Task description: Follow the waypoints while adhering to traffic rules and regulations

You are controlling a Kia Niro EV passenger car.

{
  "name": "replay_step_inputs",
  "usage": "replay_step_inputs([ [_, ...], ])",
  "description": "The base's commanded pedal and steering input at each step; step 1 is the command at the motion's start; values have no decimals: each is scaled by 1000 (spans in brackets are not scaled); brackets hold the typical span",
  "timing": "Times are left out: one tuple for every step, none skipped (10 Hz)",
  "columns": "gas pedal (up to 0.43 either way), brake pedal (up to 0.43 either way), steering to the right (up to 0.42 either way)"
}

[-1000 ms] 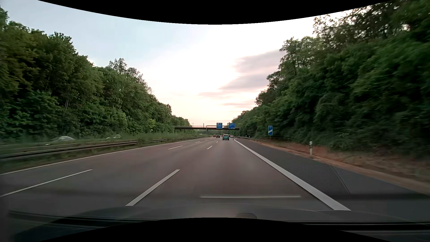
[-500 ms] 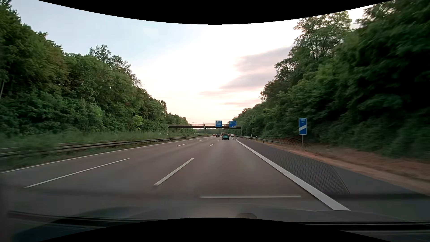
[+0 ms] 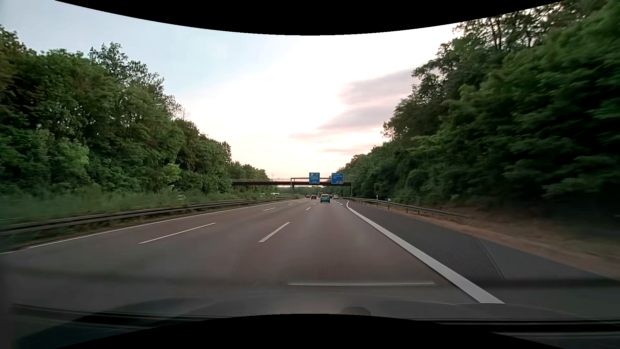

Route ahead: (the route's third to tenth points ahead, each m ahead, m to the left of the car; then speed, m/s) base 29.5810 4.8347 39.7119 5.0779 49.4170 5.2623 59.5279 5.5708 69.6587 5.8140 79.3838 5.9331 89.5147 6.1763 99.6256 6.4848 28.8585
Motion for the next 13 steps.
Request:
replay_step_inputs([
  [0, 0, -3],
  [0, 0, -3],
  [0, 0, -3],
  [0, 0, -3],
  [0, 0, -3],
  [0, 0, -3],
  [0, 0, -3],
  [0, 0, -3],
  [0, 0, -3],
  [0, 0, -4],
  [0, 0, -5],
  [0, 0, -5],
  [0, 0, -5],
])
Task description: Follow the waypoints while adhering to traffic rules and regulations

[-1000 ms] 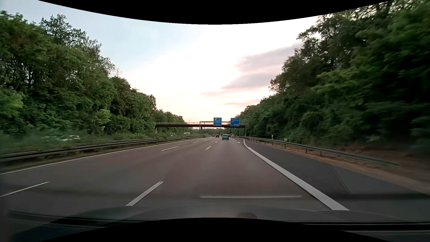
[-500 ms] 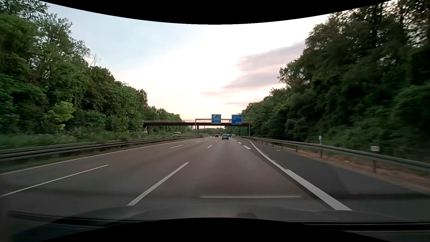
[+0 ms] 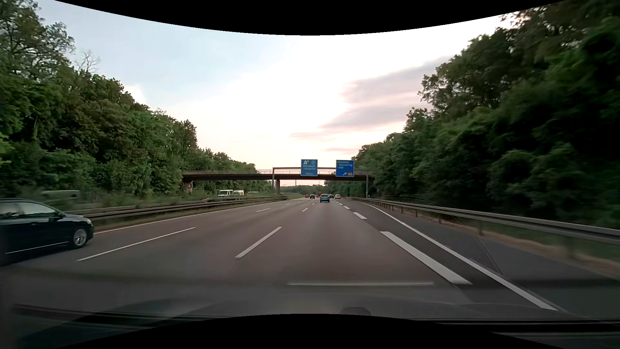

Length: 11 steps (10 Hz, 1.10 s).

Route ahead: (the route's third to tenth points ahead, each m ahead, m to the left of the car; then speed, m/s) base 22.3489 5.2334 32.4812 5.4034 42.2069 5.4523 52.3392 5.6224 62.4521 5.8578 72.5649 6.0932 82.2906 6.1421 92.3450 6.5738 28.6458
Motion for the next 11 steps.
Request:
replay_step_inputs([
  [0, 0, -5],
  [0, 0, -5],
  [0, 0, -5],
  [0, 0, -4],
  [0, 0, -4],
  [0, 0, -4],
  [0, 0, -4],
  [0, 0, -4],
  [0, 0, -4],
  [0, 0, -4],
  [0, 0, -4],
])
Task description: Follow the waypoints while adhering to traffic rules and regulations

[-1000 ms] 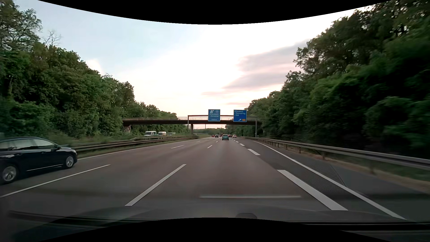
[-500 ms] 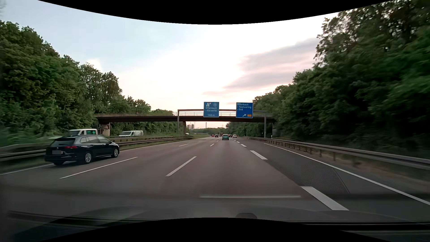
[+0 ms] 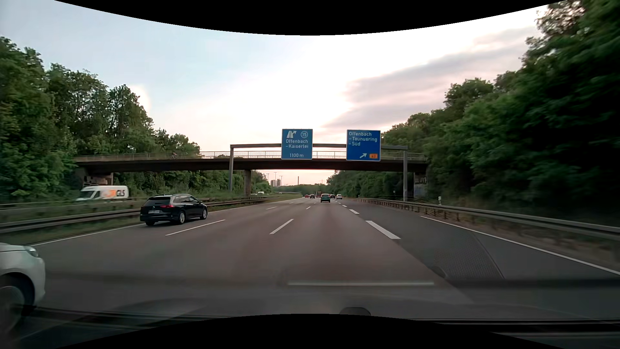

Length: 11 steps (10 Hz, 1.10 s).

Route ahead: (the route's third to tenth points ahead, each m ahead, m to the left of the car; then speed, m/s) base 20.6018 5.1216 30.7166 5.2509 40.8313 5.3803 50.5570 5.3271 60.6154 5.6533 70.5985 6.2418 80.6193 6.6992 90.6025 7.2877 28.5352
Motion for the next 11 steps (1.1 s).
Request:
replay_step_inputs([
  [0, 0, -4],
  [0, 0, -4],
  [0, 0, -4],
  [0, 0, -4],
  [0, 0, -4],
  [0, 0, -4],
  [0, 0, -4],
  [0, 0, -4],
  [0, 0, -4],
  [0, 0, -4],
  [0, 0, -4],
])
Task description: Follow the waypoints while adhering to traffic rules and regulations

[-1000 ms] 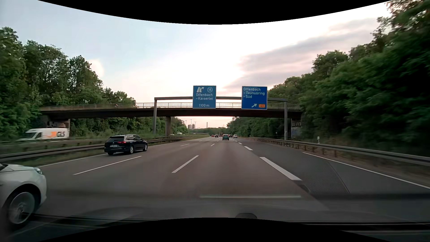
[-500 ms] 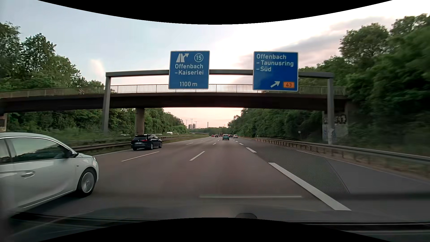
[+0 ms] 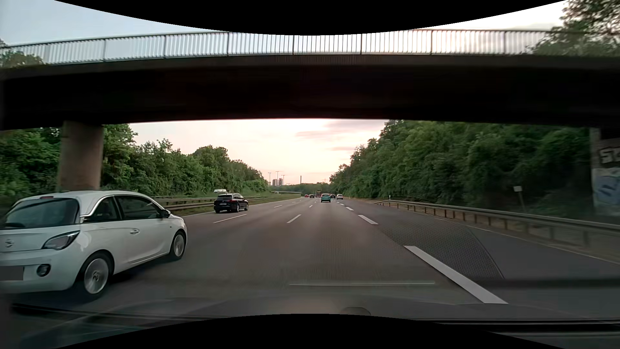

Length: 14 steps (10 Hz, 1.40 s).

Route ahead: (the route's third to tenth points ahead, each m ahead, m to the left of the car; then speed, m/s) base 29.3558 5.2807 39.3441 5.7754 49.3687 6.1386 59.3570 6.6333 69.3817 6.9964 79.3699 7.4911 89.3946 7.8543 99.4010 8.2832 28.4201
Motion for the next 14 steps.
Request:
replay_step_inputs([
  [0, 0, -5],
  [0, 0, -5],
  [0, 0, -6],
  [0, 0, -6],
  [0, 0, -6],
  [0, 0, -6],
  [0, 0, -6],
  [0, 0, -5],
  [0, 0, -5],
  [0, 0, -5],
  [0, 0, -5],
  [0, 0, -5],
  [0, 0, -5],
  [0, 0, -5],
])
